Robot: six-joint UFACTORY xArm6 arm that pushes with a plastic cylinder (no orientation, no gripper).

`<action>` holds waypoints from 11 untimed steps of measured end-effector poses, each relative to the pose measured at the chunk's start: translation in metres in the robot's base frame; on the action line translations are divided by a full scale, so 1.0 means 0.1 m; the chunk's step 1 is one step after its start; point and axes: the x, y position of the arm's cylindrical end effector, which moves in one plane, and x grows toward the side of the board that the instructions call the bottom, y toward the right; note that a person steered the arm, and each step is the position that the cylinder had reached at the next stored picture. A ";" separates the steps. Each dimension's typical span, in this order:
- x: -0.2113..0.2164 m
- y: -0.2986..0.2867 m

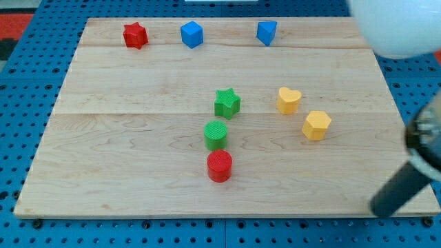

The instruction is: Move the red circle bottom left to the green circle

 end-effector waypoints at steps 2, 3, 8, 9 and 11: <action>-0.25 -0.50; -0.29 -0.50; -0.41 -1.41; -0.50 -2.05; -0.71 -2.64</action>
